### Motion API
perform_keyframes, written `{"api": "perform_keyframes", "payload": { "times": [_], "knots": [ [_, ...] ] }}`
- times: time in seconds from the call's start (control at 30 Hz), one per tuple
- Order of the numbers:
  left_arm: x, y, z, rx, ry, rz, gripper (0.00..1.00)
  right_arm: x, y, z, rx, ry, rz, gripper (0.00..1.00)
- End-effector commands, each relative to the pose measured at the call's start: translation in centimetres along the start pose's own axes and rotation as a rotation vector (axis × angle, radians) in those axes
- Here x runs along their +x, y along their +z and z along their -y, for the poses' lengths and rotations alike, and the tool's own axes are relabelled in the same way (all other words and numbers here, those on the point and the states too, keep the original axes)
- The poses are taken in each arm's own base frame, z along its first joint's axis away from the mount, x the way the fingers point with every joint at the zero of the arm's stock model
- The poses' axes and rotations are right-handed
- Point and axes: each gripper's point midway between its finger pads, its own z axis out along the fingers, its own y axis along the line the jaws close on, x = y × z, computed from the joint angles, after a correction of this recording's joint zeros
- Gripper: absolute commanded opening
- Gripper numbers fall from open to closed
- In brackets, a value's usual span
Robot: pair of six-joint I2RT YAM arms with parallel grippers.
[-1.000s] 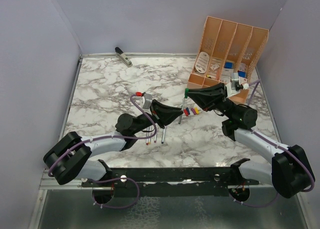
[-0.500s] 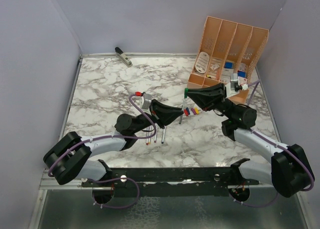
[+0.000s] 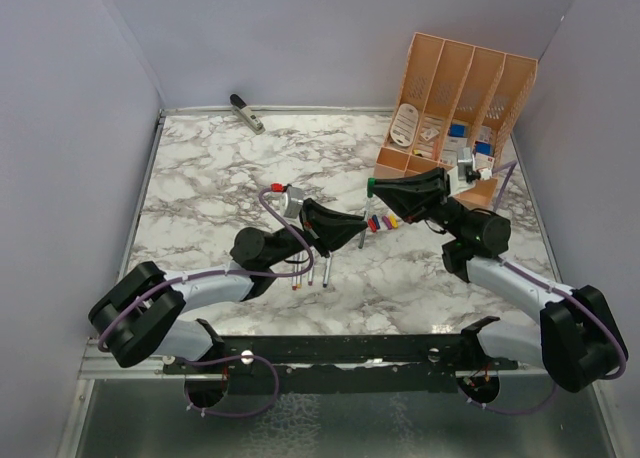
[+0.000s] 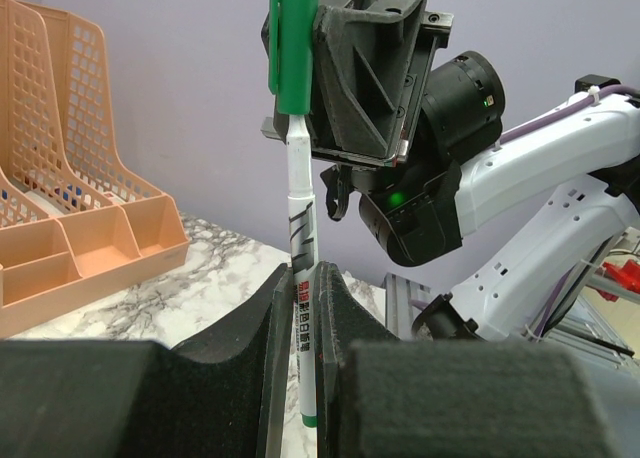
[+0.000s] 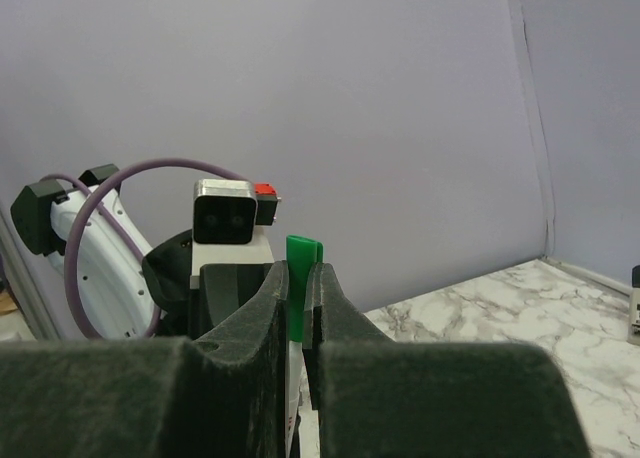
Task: Insert the pens into the pen caps
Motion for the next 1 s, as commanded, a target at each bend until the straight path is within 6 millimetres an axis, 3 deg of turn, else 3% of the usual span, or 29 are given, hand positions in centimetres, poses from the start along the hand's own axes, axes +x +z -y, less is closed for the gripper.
{"api": "perform_keyframes", "payload": {
  "times": [0.0,0.97],
  "knots": [
    [-1.1,0.4,0.7,0.039,0.018,0.038,0.00,-0.4,-0.1,-0.7,-0.029,-0.019,0.033,0.01],
    [-4.0,1.2,0.9,0.037,0.071,0.146,0.00,3.2,-1.9,-0.4,0.001,0.095,-0.039,0.01]
  ]
}}
